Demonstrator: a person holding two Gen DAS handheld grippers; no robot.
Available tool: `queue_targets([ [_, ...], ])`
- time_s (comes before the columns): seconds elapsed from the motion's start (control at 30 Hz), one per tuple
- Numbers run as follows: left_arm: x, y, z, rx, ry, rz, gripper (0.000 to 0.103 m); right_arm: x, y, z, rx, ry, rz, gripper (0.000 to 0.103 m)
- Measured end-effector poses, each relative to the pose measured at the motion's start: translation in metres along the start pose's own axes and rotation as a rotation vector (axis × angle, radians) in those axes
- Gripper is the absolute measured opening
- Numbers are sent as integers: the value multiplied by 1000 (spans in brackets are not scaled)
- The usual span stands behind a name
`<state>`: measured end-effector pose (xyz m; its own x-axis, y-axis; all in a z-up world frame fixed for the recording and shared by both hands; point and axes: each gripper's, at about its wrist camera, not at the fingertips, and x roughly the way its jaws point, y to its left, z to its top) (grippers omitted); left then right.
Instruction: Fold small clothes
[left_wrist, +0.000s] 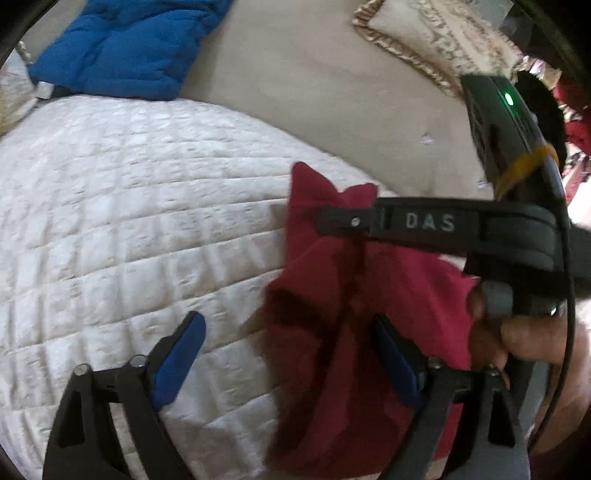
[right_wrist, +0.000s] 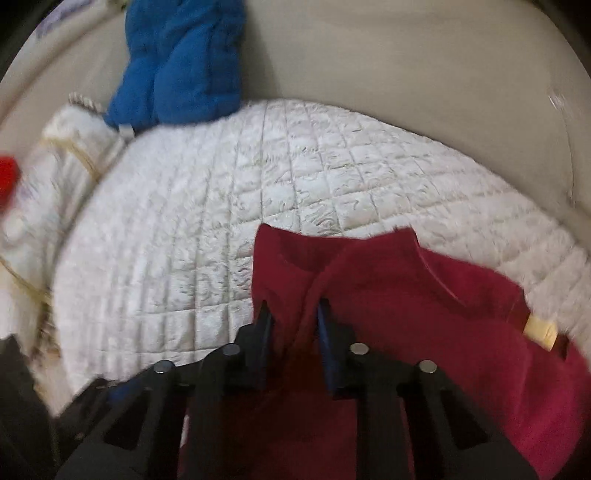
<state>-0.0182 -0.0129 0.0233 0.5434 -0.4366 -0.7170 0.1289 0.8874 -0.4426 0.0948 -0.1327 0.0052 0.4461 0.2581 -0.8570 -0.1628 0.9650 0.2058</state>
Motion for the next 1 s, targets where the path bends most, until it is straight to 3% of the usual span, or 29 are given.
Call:
queue_targets([
  [0.03,0,-2,1,0,3,-30,65,-4,-5,-2,24,-10,34,0],
  [0.07,1,-4,1,6,9,-59,46,-7,-10,-4,48,-14,61,0],
  [0.2,-3,-13,1,54,-14,-98,39,-19,-30,-7,151,-17,167,4],
  [0.27,-8,-14,1,60,-32,-128,36,-26,-33,-6,172,-14,176,20],
  [0.3,-10,-15,1,65,-36,-134,35,-28,-33,-3,176,-13,160,35],
  [0.33,-11,-17,1,75,-41,-135,34,-31,-33,-1,179,-17,137,43],
  [0.43,-11,-26,0,102,-51,-140,32,-34,-27,5,164,-7,116,53],
  [0.57,-12,-37,-3,142,-62,-139,30,-15,-19,13,131,71,79,54],
  [0.67,-9,-39,-3,156,-51,-125,30,7,-9,17,88,169,107,54],
  [0.7,-9,-40,-4,159,-47,-117,30,13,-5,17,66,185,81,54],
  [0.77,-6,-40,-4,156,-38,-102,31,19,-1,19,30,193,33,44],
  [0.8,-5,-39,-4,152,-36,-95,34,18,-4,18,41,175,10,24],
  [0.83,-4,-39,-4,149,-27,-91,38,14,-10,18,61,157,1,11],
  [0.9,0,-41,-5,150,-10,-96,74,4,-21,14,95,115,53,3],
  [0.97,2,-46,-8,170,-26,-74,87,-7,-28,7,103,68,79,0],
  [1.0,2,-48,-10,185,-34,-67,87,-12,-31,4,110,51,90,0],
])
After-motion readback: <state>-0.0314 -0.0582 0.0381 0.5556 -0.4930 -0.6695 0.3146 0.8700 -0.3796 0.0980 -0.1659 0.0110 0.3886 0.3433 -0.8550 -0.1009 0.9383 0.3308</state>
